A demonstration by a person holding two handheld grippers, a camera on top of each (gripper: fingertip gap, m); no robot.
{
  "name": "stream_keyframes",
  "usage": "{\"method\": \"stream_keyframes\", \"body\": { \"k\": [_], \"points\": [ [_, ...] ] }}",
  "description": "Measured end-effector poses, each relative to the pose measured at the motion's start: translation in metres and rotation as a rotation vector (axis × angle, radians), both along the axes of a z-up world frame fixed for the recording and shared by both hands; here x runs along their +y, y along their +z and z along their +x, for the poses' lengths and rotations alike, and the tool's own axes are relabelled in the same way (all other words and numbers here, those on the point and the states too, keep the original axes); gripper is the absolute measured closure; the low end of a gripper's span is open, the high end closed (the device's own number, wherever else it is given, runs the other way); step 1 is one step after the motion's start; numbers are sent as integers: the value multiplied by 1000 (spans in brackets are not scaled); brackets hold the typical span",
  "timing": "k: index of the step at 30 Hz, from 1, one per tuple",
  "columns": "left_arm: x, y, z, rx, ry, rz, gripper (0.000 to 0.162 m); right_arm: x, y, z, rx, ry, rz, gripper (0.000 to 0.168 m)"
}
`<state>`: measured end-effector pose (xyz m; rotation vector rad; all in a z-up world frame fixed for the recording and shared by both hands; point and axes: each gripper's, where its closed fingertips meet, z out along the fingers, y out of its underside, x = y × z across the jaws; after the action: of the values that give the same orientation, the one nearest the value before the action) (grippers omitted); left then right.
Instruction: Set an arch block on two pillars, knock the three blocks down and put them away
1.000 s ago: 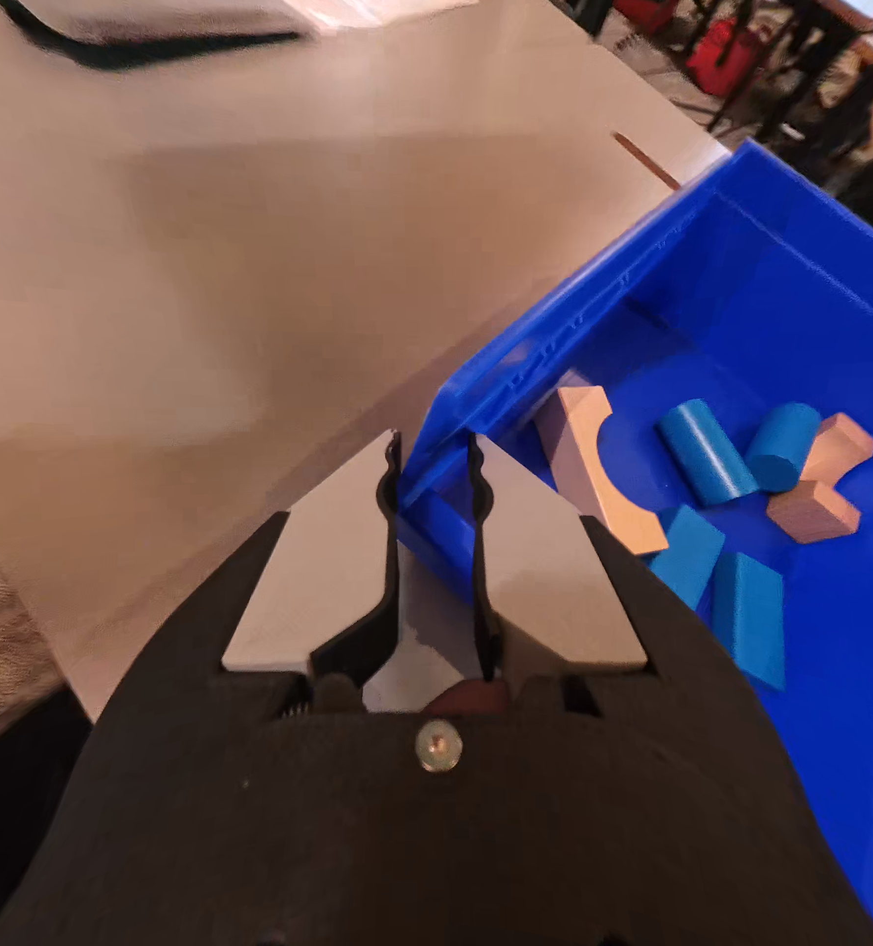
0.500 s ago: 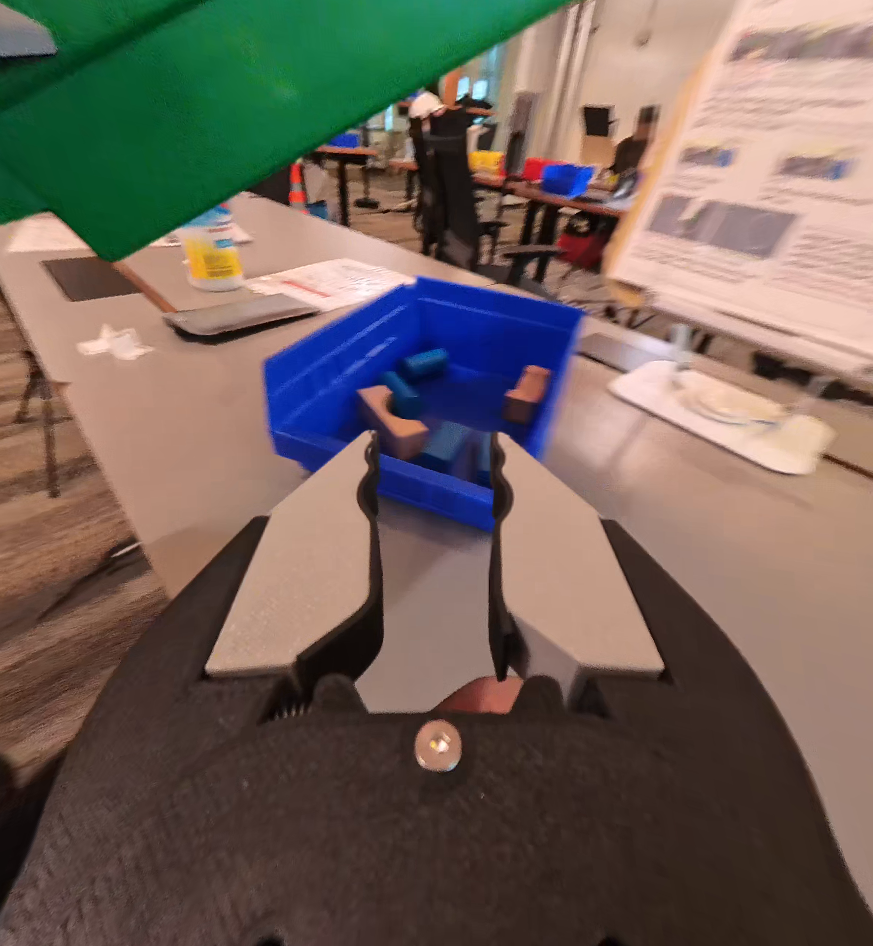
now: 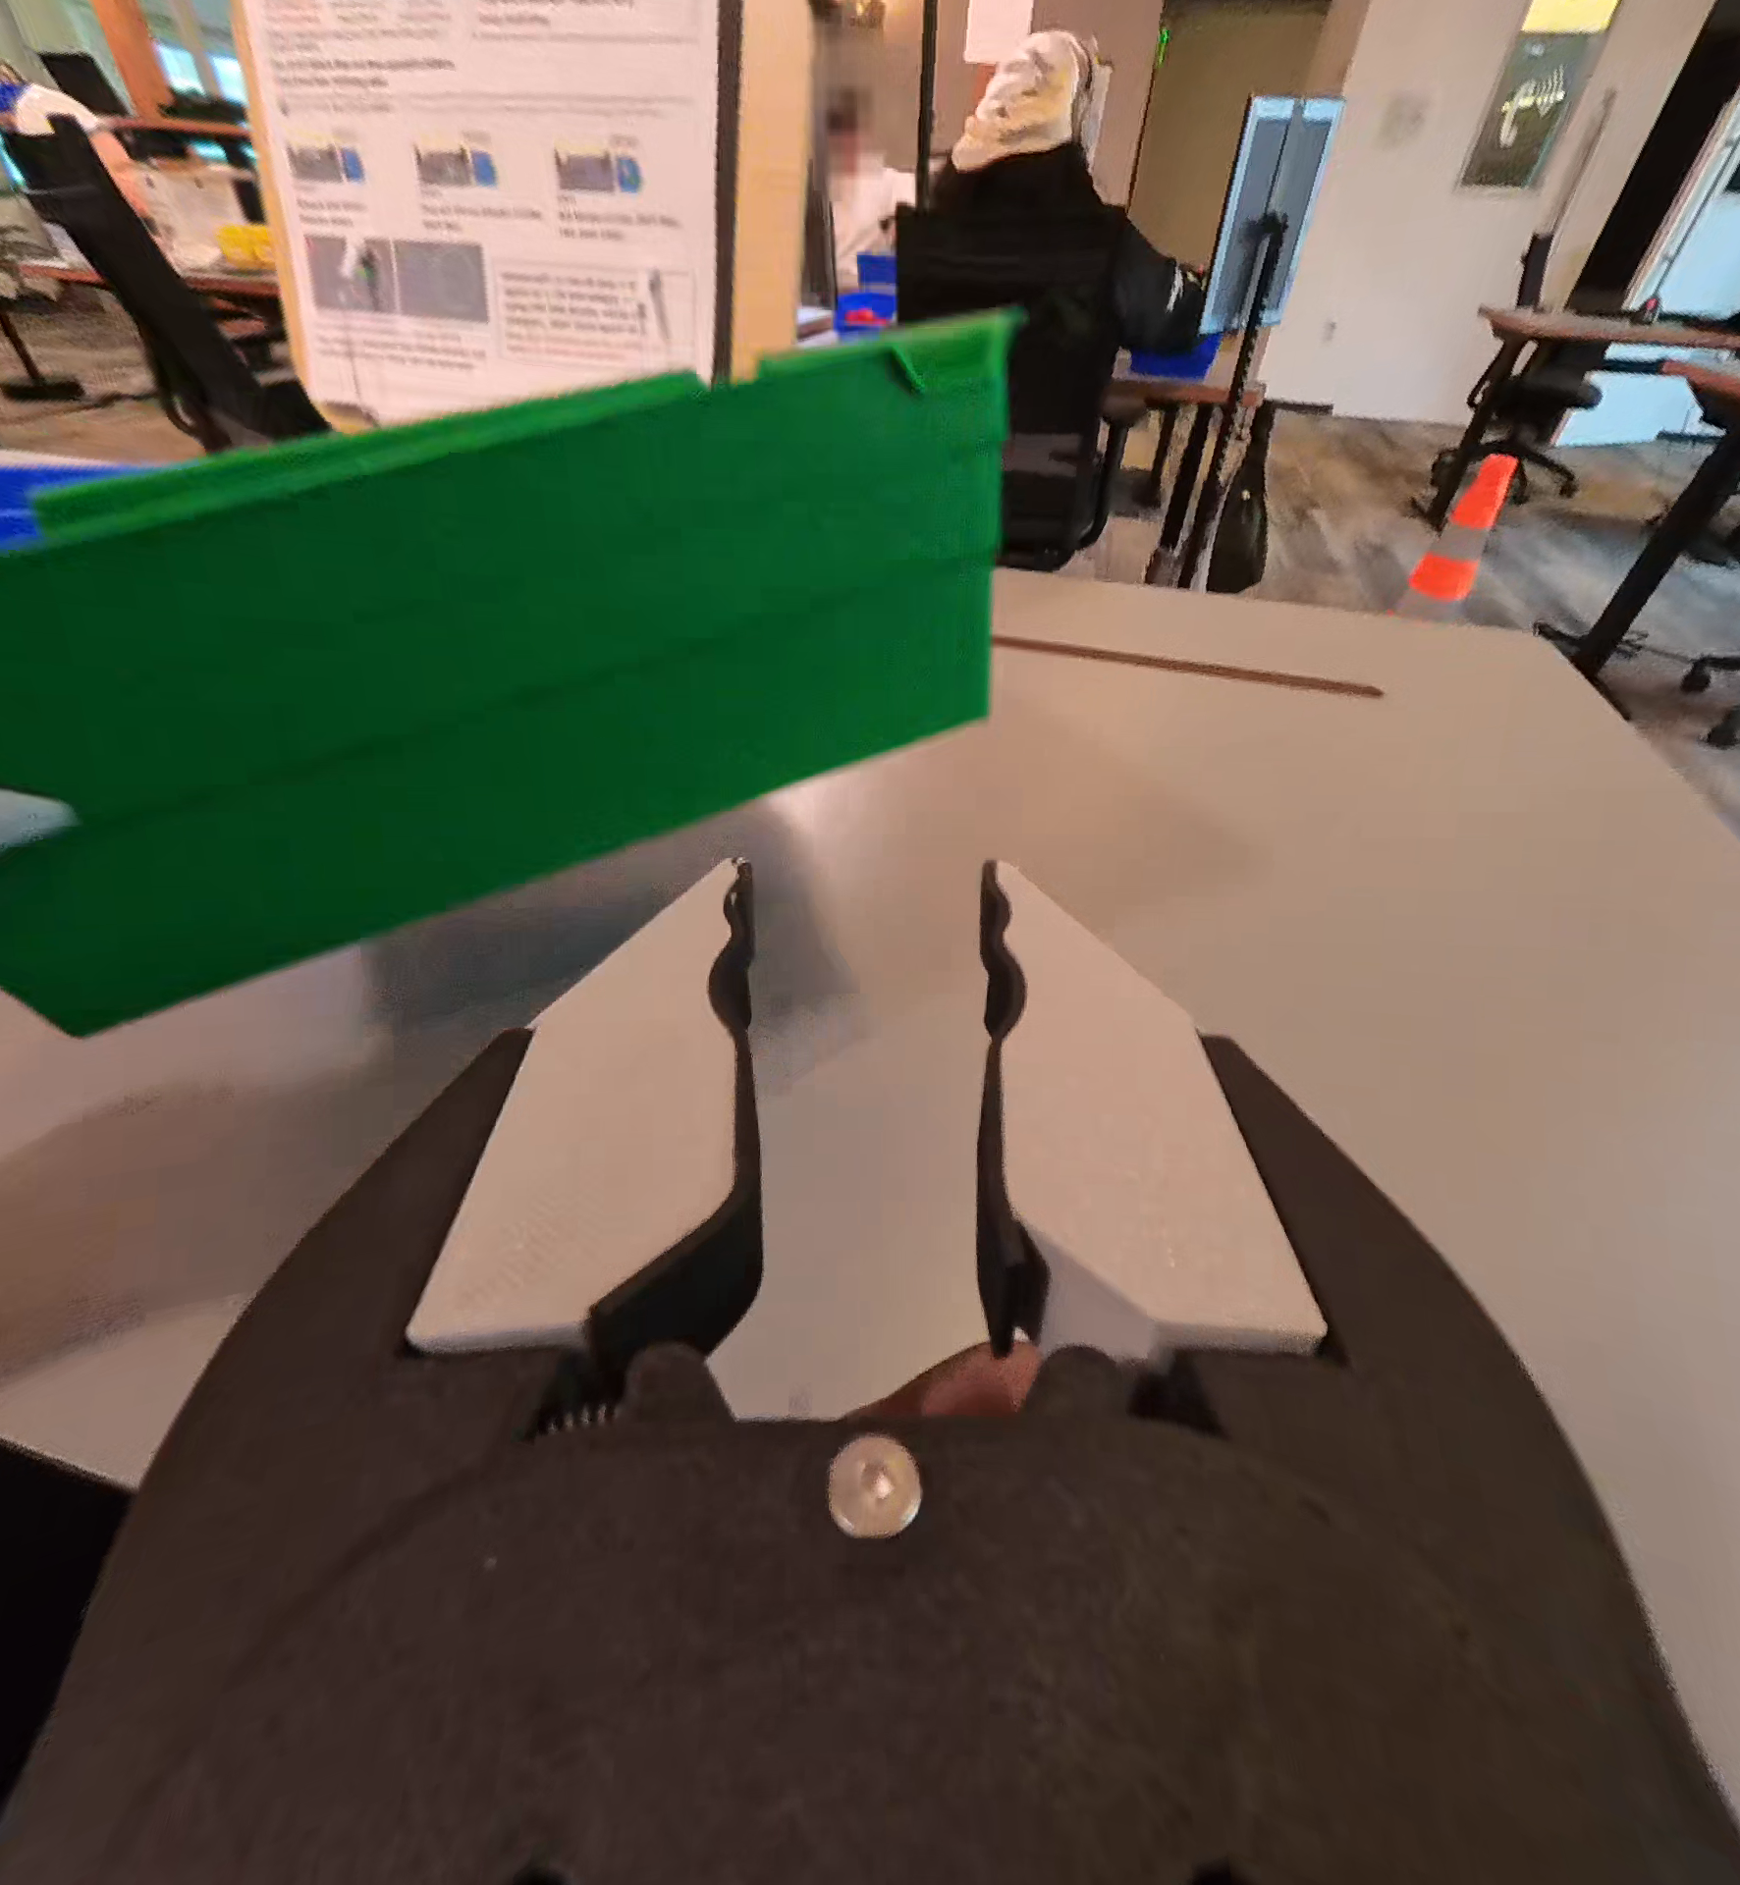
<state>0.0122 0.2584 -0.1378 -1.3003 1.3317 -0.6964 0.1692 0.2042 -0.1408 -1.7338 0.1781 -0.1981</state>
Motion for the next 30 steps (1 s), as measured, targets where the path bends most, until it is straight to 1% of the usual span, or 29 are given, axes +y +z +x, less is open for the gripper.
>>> {"method": "stream_keyframes", "body": {
  "k": [4,6,7,8,9,10,13,14,16,17,19,21,22,23,24,25,26,28,30],
  "points": [
    [-4,-45,63,18,3,-107,156,2,-19,1,13,23,-41,124],
    [-12,-65,87,92,-15,-120,160,6,-24,2,1,16,-67,121],
    [-17,-70,93,111,-18,-127,158,8,-24,1,0,17,-75,121],
    [-20,-66,94,99,-18,-116,158,10,-24,-3,4,32,-77,120],
    [-26,-58,91,80,-43,-109,152,12,-22,-10,10,56,-77,120],
    [-31,-51,84,67,-71,-117,143,13,-21,-20,13,84,-80,118],
    [-35,-32,46,47,-139,-199,121,20,-21,-57,-10,191,-105,116],
    [-31,-25,30,24,-143,-225,118,24,-25,-68,-27,202,-129,116],
    [-14,-12,-3,-20,-115,-236,116,33,-33,-86,-51,207,-183,114],
    [1,-9,-18,-24,-75,-223,115,38,-36,-97,-59,221,-204,111],
    [40,-15,-48,0,39,-181,112,51,-42,-118,-76,254,-235,111],
    [81,-27,-77,42,162,-157,107,63,-54,-130,-121,259,-287,115],
    [98,-32,-91,60,205,-147,105,67,-57,-124,-180,202,-311,113],
    [111,-38,-103,76,232,-132,103,67,-59,-112,-271,135,-347,130],
    [122,-45,-115,97,254,-113,101,65,-56,-99,-365,65,-363,155],
    [133,-52,-127,129,278,-98,101,61,-52,-86,-426,16,-372,168],
    [143,-62,-138,171,301,-88,99,56,-52,-76,-434,-6,-386,161],
    [160,-82,-159,252,335,-82,97,47,-54,-45,-420,-44,-434,162],
    [177,-98,-179,307,374,-75,98,35,-52,6,-423,-159,-487,161]
  ]
}}
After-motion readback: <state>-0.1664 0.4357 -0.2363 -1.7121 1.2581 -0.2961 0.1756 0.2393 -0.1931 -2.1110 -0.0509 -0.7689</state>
